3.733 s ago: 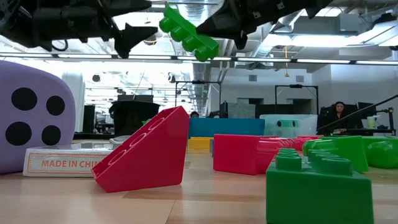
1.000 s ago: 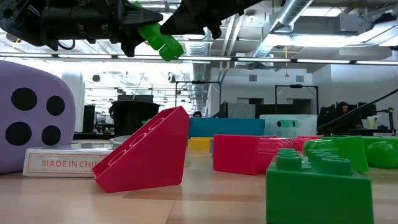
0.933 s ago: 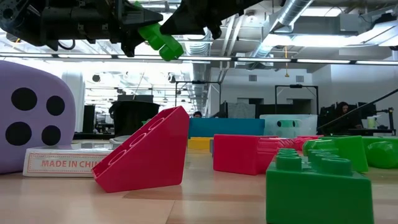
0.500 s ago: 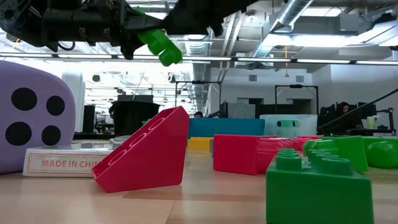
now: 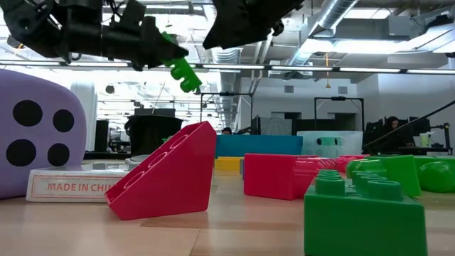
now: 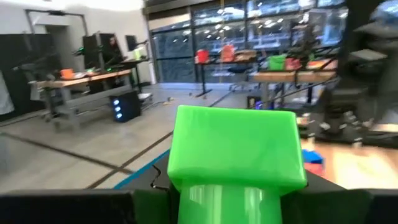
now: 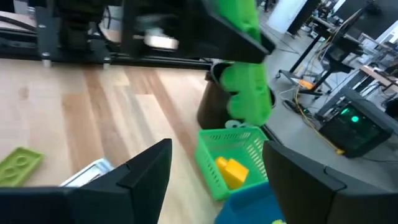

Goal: Pick & Place Toys
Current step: Put the large stud green game piece into the green bin, then put the small stud yellow game piece into the blue bin

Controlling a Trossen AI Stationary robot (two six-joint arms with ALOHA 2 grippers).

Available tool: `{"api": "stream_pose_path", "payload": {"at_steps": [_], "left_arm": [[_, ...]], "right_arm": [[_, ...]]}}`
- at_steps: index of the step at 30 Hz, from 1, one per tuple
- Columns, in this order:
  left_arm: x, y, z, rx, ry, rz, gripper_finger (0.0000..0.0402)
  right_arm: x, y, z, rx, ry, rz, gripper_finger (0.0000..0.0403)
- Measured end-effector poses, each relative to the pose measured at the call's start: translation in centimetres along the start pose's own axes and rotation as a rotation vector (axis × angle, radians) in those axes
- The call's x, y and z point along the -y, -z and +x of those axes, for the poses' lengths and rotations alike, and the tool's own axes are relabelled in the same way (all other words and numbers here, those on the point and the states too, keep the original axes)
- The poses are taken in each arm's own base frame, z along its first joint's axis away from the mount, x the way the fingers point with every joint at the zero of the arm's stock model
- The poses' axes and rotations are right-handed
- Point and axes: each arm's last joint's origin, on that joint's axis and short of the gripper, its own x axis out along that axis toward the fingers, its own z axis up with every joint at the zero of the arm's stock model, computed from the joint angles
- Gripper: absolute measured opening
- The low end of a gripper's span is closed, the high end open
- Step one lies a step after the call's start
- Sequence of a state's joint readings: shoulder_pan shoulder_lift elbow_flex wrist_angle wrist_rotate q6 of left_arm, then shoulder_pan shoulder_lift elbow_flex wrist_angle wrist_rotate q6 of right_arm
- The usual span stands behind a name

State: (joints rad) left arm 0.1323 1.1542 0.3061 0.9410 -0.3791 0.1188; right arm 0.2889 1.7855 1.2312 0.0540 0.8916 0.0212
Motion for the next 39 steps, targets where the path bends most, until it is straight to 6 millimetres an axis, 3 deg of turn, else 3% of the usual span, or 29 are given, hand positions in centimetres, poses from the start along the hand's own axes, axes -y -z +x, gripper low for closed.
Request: {"api": "stream_pose_path", "payload": {"at_steps": [12, 22, 29, 39], "left_arm": [[-3.6, 2.3, 1.6, -0.116, -0.002, -0.11, 0.0125], [-3.6, 4.0, 4.7, -0.198, -0.022, -0.097, 0.0135], [-3.3, 4.3, 6.7, -0.211, -0.019, -0.071, 0.0189], [-3.6, 2.7, 5.7, -0.247, -0.052, -0.079, 0.0284]], "right_arm": [[-0.4, 2.1, -2.1, -0.147, 0.044, 0.148, 0.0245], [-1.6, 2.9, -3.9, -0.177, 0.016, 0.187, 0.0245], [-2.0, 3.0, -4.5, -0.161, 0.02, 0.171, 0.0245], [-1.9, 3.1, -4.5, -0.169, 0.023, 0.153, 0.0245]]}}
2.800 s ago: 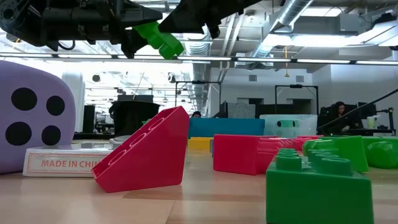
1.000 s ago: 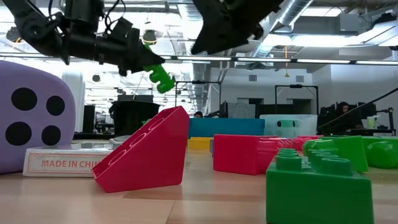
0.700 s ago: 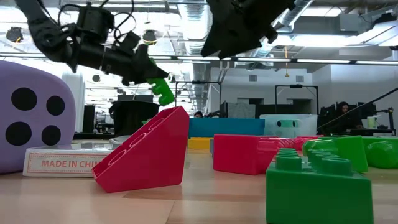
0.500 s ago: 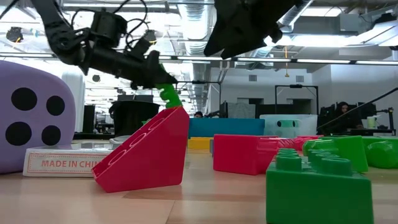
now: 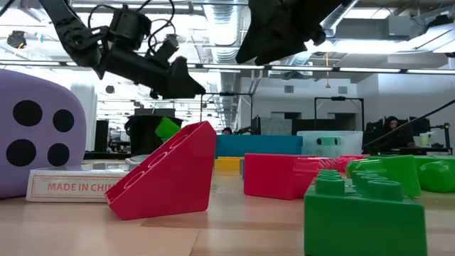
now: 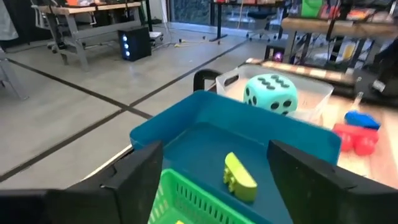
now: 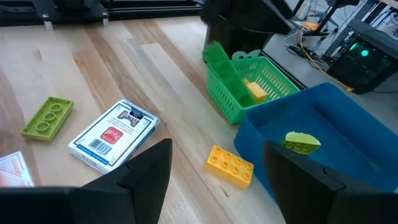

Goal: Pick & Place Toys
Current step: Put the small stud yellow game piece into the blue bin

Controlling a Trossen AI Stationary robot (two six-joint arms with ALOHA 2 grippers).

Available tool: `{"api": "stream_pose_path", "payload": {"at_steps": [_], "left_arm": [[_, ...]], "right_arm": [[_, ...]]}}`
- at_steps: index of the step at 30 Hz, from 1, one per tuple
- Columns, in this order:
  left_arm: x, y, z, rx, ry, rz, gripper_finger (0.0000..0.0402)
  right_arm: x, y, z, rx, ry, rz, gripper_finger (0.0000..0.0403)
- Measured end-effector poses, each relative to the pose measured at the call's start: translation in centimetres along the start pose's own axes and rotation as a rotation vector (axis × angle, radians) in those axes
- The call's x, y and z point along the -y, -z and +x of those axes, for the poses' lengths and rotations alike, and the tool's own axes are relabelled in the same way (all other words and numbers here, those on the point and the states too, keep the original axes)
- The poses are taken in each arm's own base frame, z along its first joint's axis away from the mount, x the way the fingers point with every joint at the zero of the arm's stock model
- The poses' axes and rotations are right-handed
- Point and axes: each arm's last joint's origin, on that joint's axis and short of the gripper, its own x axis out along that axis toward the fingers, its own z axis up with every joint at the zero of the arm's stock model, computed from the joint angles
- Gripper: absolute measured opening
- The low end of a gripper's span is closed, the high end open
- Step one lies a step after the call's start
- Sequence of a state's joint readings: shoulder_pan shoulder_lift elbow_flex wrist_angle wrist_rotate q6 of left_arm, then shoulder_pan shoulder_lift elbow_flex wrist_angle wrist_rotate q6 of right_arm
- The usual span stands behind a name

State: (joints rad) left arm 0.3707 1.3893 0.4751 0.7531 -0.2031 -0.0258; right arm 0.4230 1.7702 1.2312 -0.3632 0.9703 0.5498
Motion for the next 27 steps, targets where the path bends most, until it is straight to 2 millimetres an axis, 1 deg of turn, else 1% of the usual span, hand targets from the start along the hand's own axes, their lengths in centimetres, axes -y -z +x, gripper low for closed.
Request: {"api": "stream_pose_path", "payload": {"at_steps": [4, 7, 9, 11, 14, 17, 20, 23, 27], "left_arm": [[0.3, -1.3, -1.3, 0.014, 0.02, -0.013, 0.0296], [1.0, -2.2, -2.7, 0.007, 0.058, -0.011, 0.0295], [1.8, -2.6, -3.7, -0.01, 0.105, -0.027, 0.0294], [2.8, -2.9, -4.9, -0.025, 0.193, -0.054, 0.0291], [4.8, -3.4, -6.7, -0.035, 0.376, -0.091, 0.0289], [6.8, -3.8, -8.5, -0.03, 0.519, -0.112, 0.0289], [8.3, -4.1, -10.1, -0.006, 0.606, -0.113, 0.0289], [9.2, -4.6, -11.3, 0.035, 0.621, -0.123, 0.0289], [9.5, -5.0, -12.3, 0.075, 0.587, -0.14, 0.0289]], "right_arm": [[0.1, -0.1, 0.2, -0.001, 0.006, -0.001, 0.0245], [0.3, -0.2, 0.4, -0.002, 0.011, -0.001, 0.0245], [0.3, -0.2, 0.4, -0.002, 0.011, 0.0, 0.0245], [0.2, -0.2, 0.4, -0.001, 0.007, 0.0, 0.0245], [-0.2, 0.0, -0.1, -0.004, -0.026, -0.018, 0.0245], [-0.8, 0.3, -0.8, -0.029, -0.105, -0.116, 0.0245], [-1.3, 0.6, -1.5, -0.063, -0.199, -0.173, 0.0245], [-1.1, 0.1, -3.0, -0.06, -0.272, -0.183, 0.0245], [-0.4, -0.4, -5.5, -0.043, -0.326, -0.235, 0.0245]]}}
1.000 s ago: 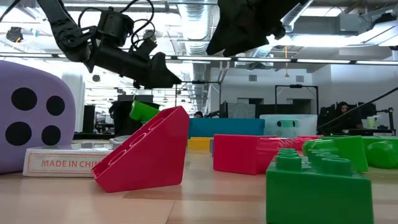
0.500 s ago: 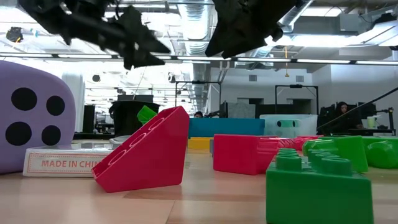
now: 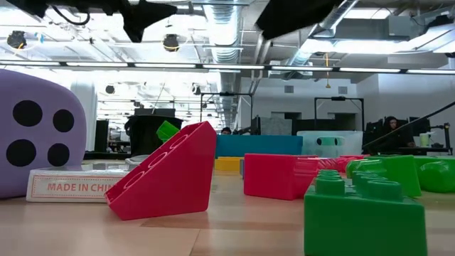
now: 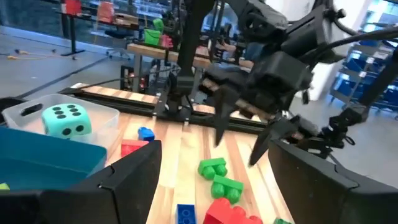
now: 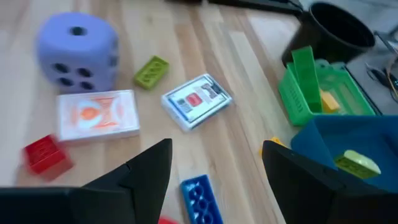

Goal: Pick & Place Toys
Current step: Put the small stud yellow game piece into the blue bin

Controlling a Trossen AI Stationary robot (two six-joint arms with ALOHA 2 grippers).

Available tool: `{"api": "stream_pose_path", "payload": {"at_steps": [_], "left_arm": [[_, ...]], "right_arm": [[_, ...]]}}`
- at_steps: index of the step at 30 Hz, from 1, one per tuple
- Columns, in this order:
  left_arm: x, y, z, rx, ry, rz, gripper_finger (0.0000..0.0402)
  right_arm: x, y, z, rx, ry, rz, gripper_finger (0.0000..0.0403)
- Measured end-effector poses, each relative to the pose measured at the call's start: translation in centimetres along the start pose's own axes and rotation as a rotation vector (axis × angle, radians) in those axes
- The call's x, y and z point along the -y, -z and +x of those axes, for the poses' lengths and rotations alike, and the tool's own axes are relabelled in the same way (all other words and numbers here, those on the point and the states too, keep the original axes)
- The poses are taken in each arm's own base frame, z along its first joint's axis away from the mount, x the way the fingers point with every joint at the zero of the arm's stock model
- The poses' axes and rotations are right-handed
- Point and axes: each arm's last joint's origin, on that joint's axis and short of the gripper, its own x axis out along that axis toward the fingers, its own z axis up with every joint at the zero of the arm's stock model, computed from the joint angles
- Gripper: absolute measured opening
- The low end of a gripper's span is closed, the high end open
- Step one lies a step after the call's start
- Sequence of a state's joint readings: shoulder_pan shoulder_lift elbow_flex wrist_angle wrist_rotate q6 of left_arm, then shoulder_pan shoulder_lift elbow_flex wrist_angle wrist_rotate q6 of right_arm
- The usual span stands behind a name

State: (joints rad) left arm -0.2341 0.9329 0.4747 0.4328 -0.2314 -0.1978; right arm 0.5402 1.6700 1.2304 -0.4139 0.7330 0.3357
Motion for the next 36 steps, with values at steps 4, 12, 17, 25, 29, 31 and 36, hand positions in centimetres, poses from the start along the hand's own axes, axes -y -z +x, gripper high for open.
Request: {"api": "stream_pose_path", "payload": {"at_steps": [4, 12, 17, 25, 29, 31, 36], "left_arm": [[0.3, -0.2, -0.1, 0.021, 0.012, -0.006, 0.0289], [0.4, 0.2, 0.2, 0.005, 0.013, -0.003, 0.0289], [0.4, 0.6, 0.6, -0.015, 0.01, 0.002, 0.0289], [0.4, 1.3, 1.1, -0.045, 0.006, 0.018, 0.0289], [0.3, 1.3, 1.3, -0.038, -0.001, 0.016, 0.0289], [0.1, 1.2, 1.3, -0.036, -0.009, 0.016, 0.0289], [-0.6, 1.0, 1.4, -0.021, -0.041, 0.014, 0.0289]], "right_arm": [[0.2, 0.1, -3.2, -0.001, -0.043, -0.031, 0.0245], [-0.9, 2.1, -7.6, 0.005, -0.141, 0.044, 0.0245], [-2.0, 5.0, -8.1, -0.021, -0.139, 0.081, 0.0245], [-1.3, 10.1, -7.1, -0.059, -0.043, 0.142, 0.0245], [0.8, 11.3, -6.9, -0.065, 0.013, 0.174, 0.0243], [2.4, 11.4, -7.1, -0.081, 0.018, 0.194, 0.0239], [6.0, 10.5, -8.6, -0.067, -0.091, 0.218, 0.0217]]}}
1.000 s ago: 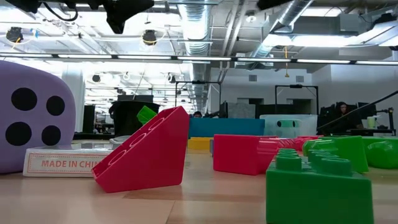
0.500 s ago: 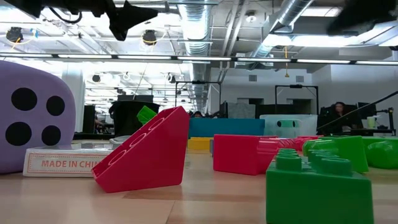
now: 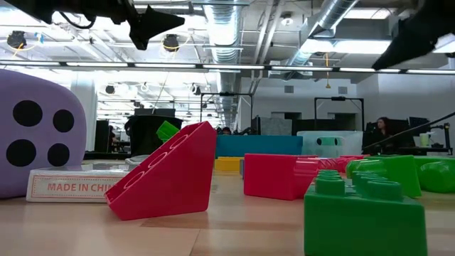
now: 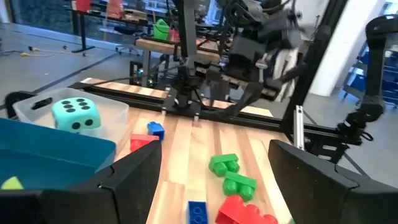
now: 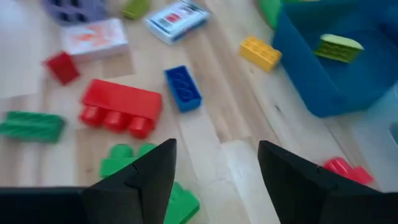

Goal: Pick & Place Toys
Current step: Put the small stud yellow game piece into the blue bin

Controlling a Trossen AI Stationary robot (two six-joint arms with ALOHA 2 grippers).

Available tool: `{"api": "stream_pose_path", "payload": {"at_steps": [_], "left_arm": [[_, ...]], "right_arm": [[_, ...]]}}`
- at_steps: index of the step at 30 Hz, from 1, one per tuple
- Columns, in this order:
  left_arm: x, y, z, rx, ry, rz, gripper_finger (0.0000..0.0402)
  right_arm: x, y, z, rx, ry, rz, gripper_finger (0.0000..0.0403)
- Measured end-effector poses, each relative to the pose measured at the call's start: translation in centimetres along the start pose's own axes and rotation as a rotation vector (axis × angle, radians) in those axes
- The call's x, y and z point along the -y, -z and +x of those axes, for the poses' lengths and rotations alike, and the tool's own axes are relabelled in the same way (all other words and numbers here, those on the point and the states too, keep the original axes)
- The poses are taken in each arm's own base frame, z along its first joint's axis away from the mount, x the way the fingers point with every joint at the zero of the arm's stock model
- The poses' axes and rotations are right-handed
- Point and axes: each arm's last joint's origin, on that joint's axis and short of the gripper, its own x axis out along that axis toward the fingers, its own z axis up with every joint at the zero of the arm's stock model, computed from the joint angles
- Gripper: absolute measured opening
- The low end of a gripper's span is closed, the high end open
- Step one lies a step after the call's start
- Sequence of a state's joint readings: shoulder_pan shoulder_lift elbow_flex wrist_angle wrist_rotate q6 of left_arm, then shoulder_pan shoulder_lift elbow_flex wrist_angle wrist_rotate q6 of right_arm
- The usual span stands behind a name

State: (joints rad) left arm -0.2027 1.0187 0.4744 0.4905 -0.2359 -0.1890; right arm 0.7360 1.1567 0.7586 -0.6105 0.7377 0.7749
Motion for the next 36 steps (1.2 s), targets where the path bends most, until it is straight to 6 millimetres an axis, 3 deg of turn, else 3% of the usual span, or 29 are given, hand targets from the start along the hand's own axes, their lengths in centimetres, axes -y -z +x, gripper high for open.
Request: {"api": "stream_pose_path", "payload": {"at_steps": [5, 13, 22, 30, 36], "left_arm": [[-0.8, -0.2, 0.2, 0.012, -0.037, -0.003, 0.0289], [-1.1, -0.2, 0.2, 0.013, -0.05, -0.006, 0.0289], [-1.1, -0.2, 0.2, 0.013, -0.049, -0.036, 0.0289], [-1.0, -0.2, 0.2, 0.016, -0.045, -0.194, 0.0289], [-0.5, -0.1, 0.1, 0.009, -0.021, -0.21, 0.0289]], "right_arm": [[2.7, -1.0, -1.7, 0.079, -0.242, 0.01, 0.0187], [6.1, 2.8, -1.8, 0.214, -0.417, 0.157, 0.0138], [6.1, 4.0, -1.3, 0.443, -0.597, 0.365, 0.0121], [6.2, 4.0, -1.2, 0.452, -0.58, 0.376, 0.0125], [6.4, 3.9, -1.0, 0.486, -0.471, 0.406, 0.0125]]}}
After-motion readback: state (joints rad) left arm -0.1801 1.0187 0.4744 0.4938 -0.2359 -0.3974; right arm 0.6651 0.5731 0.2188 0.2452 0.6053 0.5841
